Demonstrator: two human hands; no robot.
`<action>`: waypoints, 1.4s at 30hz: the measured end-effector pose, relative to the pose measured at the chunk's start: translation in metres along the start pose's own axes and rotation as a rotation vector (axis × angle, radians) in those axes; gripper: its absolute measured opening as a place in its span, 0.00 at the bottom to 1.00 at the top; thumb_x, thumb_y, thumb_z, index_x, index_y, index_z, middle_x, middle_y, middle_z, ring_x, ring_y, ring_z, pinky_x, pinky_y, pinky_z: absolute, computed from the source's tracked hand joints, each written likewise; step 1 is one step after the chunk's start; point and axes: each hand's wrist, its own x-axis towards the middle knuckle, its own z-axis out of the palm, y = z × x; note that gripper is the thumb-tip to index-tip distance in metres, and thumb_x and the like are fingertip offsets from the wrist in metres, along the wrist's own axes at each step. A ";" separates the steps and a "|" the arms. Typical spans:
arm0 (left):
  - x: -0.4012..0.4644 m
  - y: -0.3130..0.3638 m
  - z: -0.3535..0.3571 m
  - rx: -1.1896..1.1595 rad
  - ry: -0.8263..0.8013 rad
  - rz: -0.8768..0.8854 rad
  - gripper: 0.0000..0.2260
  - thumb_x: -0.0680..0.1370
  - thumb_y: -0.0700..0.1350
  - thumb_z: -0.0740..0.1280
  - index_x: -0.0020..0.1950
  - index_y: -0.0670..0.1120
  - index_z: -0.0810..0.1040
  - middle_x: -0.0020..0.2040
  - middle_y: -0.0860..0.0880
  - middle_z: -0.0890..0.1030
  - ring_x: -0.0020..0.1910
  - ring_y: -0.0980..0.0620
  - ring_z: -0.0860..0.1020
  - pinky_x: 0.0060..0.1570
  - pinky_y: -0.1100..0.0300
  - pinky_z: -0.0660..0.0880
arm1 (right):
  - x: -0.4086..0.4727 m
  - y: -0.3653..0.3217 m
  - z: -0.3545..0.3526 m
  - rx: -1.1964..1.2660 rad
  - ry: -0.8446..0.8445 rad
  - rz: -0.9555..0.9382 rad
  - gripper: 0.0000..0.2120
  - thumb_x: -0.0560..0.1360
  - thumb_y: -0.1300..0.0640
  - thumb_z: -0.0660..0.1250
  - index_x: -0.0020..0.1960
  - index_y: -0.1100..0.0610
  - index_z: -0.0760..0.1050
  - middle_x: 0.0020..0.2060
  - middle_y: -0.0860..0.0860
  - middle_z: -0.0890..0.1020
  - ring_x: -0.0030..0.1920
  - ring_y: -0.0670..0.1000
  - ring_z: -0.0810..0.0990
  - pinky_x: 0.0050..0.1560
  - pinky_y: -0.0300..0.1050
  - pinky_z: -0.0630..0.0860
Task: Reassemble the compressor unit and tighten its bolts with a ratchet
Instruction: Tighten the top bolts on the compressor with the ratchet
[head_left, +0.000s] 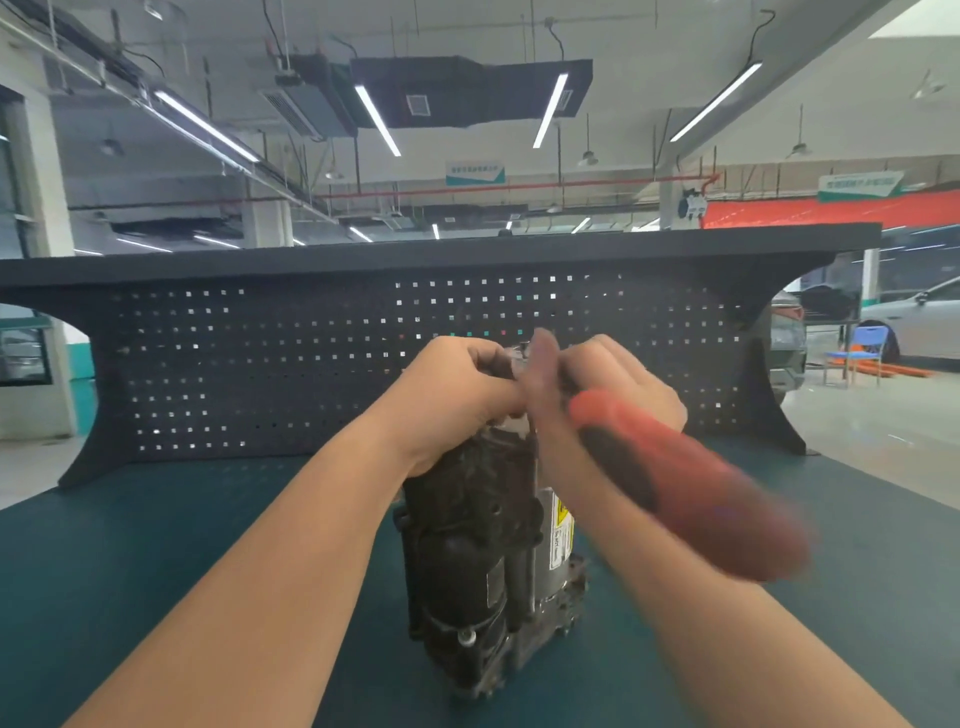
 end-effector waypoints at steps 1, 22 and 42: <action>0.002 0.000 0.000 -0.031 -0.011 -0.023 0.08 0.68 0.44 0.76 0.34 0.46 0.79 0.30 0.51 0.77 0.31 0.54 0.72 0.32 0.65 0.70 | 0.002 -0.001 0.002 0.147 0.099 0.186 0.20 0.74 0.61 0.63 0.24 0.50 0.68 0.19 0.44 0.72 0.21 0.38 0.69 0.26 0.29 0.67; 0.007 0.000 0.003 -0.021 0.021 -0.072 0.08 0.70 0.40 0.77 0.46 0.39 0.84 0.30 0.52 0.81 0.28 0.58 0.75 0.33 0.68 0.72 | 0.009 0.021 0.008 1.001 0.538 0.988 0.15 0.79 0.56 0.63 0.33 0.56 0.71 0.19 0.47 0.68 0.19 0.45 0.64 0.22 0.35 0.62; 0.009 -0.005 -0.001 -0.028 -0.001 -0.058 0.08 0.69 0.45 0.78 0.42 0.41 0.84 0.31 0.53 0.81 0.28 0.61 0.74 0.31 0.70 0.69 | 0.004 0.012 0.005 0.357 0.406 0.299 0.19 0.76 0.54 0.61 0.26 0.54 0.69 0.19 0.50 0.65 0.21 0.39 0.67 0.26 0.30 0.64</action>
